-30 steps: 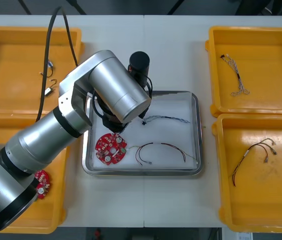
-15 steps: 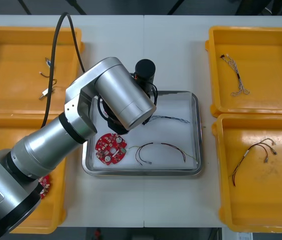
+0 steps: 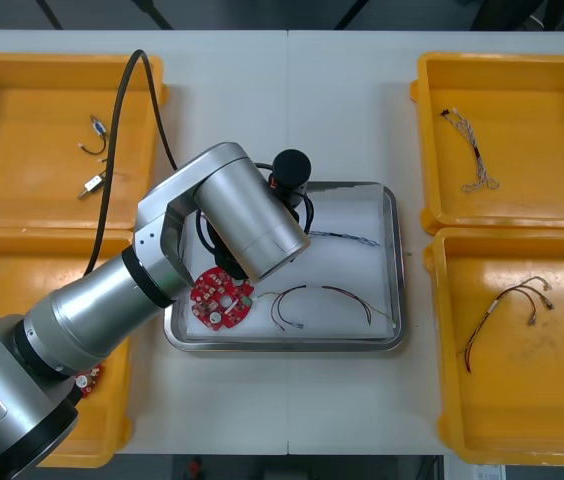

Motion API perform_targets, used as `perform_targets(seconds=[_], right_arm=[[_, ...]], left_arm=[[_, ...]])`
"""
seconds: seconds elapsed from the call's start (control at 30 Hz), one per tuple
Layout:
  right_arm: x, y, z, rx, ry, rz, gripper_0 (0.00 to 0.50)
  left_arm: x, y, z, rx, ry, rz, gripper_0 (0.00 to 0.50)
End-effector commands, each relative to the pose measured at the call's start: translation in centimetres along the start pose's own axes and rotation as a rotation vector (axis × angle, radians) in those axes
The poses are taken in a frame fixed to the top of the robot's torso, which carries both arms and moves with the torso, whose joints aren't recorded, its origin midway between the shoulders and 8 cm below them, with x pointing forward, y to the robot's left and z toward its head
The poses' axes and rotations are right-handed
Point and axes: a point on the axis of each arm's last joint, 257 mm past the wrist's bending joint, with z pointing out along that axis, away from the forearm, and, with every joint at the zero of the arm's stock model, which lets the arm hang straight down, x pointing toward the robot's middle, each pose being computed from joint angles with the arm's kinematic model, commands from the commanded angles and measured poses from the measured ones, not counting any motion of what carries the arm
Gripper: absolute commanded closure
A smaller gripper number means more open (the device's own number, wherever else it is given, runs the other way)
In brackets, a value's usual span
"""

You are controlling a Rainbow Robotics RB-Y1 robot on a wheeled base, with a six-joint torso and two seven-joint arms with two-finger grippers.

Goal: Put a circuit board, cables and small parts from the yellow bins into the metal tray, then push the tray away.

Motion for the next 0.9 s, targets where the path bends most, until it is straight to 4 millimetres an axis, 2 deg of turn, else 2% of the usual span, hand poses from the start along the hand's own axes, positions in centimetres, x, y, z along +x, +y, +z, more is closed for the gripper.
perform_targets(seconds=[0.03,0.23,0.43,0.53,0.6,0.73,0.8,0.9], right_arm=[[-0.6,-0.6,-1.1,0.012,-0.033,-0.02,0.0],[-0.6,-0.6,-1.1,0.012,-0.033,-0.02,0.0],[-0.6,-0.6,-1.1,0.012,-0.033,-0.02,0.0],[-0.3,-1.0,-0.8,0.02,-0.019,-0.016,0.0],[-0.4,-1.1,-0.9,0.027,-0.019,-0.018,0.0],[-0.8,-1.7,-1.9,0.059,-0.017,-0.042,0.0],[-0.9,-1.5,-2.3,0.06,-0.013,-0.055,0.0],[-1.2,-0.8,-2.6,0.047,-0.02,-0.082,0.0]], left_arm=[[1.2,-1.1,-0.5,0.031,0.008,0.007,0.184],[0.4,-3.0,-2.3,0.075,0.005,-0.013,0.123],[-0.9,-4.6,-6.7,0.109,0.024,0.001,0.12],[-2.4,-5.1,-9.5,0.124,0.041,0.039,0.12],[-3.8,-5.0,-11.6,0.125,0.048,0.089,0.11],[-6.5,-4.3,-13.9,0.125,0.031,0.163,0.077],[-8.5,-3.1,-15.0,0.113,0.019,0.216,0.042],[-11.0,-1.3,-16.0,0.086,-0.001,0.284,0.026]])
